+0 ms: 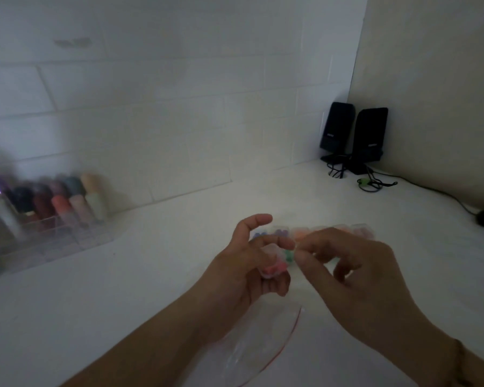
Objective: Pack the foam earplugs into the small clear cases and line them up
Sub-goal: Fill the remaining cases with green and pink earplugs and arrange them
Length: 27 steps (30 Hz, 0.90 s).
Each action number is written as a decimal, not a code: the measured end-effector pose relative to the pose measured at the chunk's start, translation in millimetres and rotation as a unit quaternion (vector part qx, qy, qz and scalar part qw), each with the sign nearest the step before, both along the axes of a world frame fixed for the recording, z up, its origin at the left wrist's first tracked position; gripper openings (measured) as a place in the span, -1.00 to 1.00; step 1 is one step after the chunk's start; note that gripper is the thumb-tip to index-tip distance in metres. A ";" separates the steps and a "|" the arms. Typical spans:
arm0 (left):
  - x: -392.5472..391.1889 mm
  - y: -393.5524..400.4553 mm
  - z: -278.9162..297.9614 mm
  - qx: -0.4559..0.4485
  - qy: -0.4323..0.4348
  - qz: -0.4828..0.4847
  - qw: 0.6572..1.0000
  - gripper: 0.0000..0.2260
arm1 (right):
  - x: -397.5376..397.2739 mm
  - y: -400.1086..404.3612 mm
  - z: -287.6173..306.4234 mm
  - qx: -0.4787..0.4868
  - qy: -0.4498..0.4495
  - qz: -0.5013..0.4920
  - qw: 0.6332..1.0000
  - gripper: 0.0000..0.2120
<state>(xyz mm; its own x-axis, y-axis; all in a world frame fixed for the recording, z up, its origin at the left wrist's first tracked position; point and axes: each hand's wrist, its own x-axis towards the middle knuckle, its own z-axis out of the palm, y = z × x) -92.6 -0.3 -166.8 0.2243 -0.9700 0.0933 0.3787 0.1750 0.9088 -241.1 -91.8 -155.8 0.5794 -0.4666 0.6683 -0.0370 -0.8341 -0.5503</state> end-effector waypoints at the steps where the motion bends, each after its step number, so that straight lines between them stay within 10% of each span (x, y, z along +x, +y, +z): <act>1: 0.1 0.5 -1.2 -0.004 -0.030 0.003 1.000 -0.43 | 1.9 -1.2 -1.1 0.020 0.016 -0.003 1.000 -0.88; 6: -4.4 1.5 -6.2 -0.025 -0.170 0.007 0.985 -0.35 | 7.1 -5.4 -15.0 0.086 0.077 0.053 0.992 -0.79; 17: -4.3 4.2 4.1 0.018 -0.103 0.057 0.993 -0.78 | 6.1 -9.8 -7.9 0.179 0.059 0.079 0.979 -0.75; 27: -6.8 2.5 2.5 0.037 -0.125 0.058 0.990 -0.66 | 8.1 -10.2 -8.6 0.281 0.048 0.106 0.953 -0.74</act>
<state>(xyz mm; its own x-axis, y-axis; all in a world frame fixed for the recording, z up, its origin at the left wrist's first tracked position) -99.4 2.1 -164.3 0.3129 -0.9455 0.0903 0.1215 0.1342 0.9835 -233.1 -102.1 -164.4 0.7466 -0.6001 0.2872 0.0277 -0.4032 -0.9147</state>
